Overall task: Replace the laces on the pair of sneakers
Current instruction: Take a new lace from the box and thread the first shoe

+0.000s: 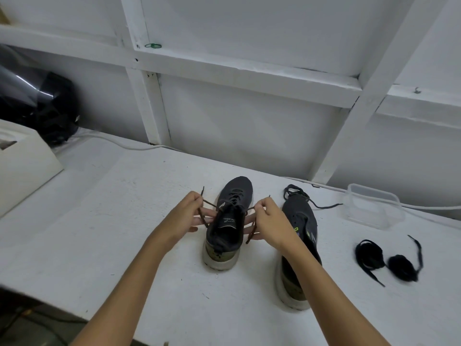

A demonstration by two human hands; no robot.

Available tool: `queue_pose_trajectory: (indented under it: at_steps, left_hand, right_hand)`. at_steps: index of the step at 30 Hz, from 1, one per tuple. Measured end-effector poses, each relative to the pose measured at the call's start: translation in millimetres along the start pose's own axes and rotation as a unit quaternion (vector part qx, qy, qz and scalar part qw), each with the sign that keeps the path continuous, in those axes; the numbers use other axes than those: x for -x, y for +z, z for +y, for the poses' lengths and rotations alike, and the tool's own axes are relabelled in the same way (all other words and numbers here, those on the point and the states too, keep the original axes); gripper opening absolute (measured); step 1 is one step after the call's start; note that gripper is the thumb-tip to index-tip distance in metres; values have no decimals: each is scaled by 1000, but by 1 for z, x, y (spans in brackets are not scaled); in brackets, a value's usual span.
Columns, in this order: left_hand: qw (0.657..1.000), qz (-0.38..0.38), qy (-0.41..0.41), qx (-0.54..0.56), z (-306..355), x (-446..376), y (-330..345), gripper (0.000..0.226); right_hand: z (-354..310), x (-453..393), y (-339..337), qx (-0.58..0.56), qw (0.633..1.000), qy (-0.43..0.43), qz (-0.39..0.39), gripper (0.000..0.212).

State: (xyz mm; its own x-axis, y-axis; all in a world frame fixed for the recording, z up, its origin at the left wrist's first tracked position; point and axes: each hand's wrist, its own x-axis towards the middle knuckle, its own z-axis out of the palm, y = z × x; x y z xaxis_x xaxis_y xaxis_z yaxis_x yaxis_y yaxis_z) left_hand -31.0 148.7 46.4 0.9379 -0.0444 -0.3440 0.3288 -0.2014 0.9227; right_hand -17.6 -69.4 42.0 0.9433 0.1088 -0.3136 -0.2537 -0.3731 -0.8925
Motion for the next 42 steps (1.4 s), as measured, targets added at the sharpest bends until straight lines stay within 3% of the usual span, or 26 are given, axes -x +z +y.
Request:
queue_pose_trajectory:
  at_steps: [4, 7, 12, 17, 27, 36, 40, 42]
  left_hand:
    - [987, 30, 63, -142, -4, -6, 8, 5]
    - [956, 22, 148, -254, -7, -10, 12, 27]
    - [906, 65, 214, -358, -13, -18, 20, 33]
    - [889, 122, 275, -347, -24, -20, 25, 19]
    - [937, 138, 213, -240, -27, -14, 28, 7]
    - [984, 125, 100, -73, -11, -4, 30, 12]
    - [991, 92, 79, -58, -8, -3, 18, 9]
    - [990, 85, 83, -70, -8, -6, 11, 6]
  right_hand:
    - [-5, 2, 3, 147, 986, -84, -1, 15]
    - [-4, 0, 7, 238, 957, -162, 13, 24]
    - [-3, -4, 14, 272, 945, -180, 38, 24]
    - [-4, -7, 16, 262, 948, -169, 60, 15]
    - [0, -5, 10, 85, 989, -54, 104, 15]
    - [-8, 1, 6, -106, 989, 81, 59, 21]
    - [-10, 1, -4, -38, 998, 54, 18, 23]
    - [-9, -4, -16, 89, 996, 5, 21, 18]
